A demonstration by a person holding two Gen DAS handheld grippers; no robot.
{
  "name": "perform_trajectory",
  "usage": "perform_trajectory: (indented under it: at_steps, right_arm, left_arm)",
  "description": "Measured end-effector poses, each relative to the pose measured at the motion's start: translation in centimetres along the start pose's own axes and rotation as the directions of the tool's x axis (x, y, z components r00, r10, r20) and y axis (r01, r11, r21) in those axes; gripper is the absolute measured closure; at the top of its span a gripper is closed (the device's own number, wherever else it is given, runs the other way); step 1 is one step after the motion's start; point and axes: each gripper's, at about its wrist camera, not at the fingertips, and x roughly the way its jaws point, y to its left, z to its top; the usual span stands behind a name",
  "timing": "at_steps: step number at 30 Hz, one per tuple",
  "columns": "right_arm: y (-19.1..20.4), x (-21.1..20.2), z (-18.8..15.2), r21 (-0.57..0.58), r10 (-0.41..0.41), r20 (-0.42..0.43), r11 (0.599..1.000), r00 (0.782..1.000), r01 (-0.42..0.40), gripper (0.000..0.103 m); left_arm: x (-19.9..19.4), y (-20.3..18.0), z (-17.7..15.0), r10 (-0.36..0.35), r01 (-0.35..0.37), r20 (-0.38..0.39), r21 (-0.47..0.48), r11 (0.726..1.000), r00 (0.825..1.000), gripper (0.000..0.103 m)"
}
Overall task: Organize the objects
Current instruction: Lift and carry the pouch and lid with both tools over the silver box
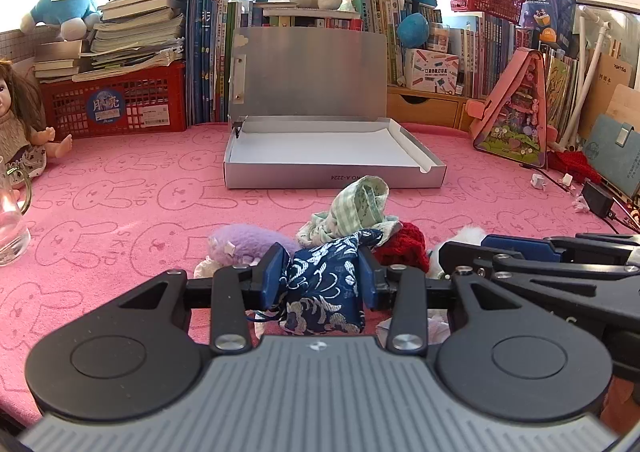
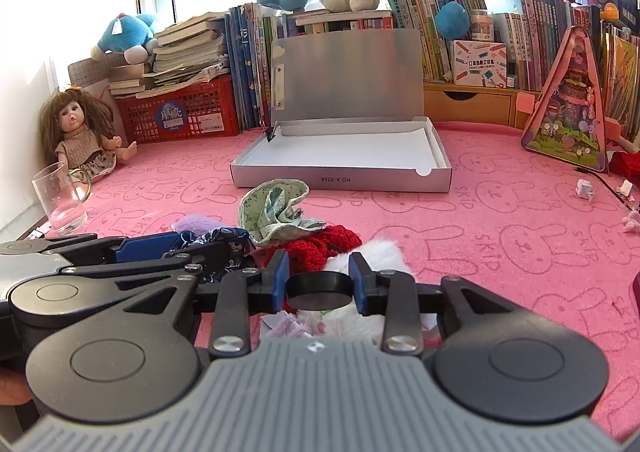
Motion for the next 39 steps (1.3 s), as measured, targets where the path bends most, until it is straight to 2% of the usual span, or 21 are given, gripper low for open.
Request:
perform_trajectory:
  at_steps: [15,27,39]
  right_arm:
    - [-0.1,-0.1,0.1,-0.009,0.005,0.004,1.000,1.000,-0.004,0.065]
    - [-0.5,0.1,1.6,-0.012,0.000,0.040,1.000,0.999,0.000,0.065]
    - [-1.7,1.4,1.8,0.041,-0.013,0.005,0.999,1.000,0.013,0.065]
  left_arm:
    - [-0.5,0.0,0.3,-0.004,0.004,0.019,-0.004,1.000,1.000,0.057]
    - [-1.1,0.6,2.1,0.003,-0.002,0.074,-0.002,1.000,0.997,0.057]
    - [-0.1,2.1,3.2,0.014,-0.011,0.068,-0.041,0.999,0.998,0.057]
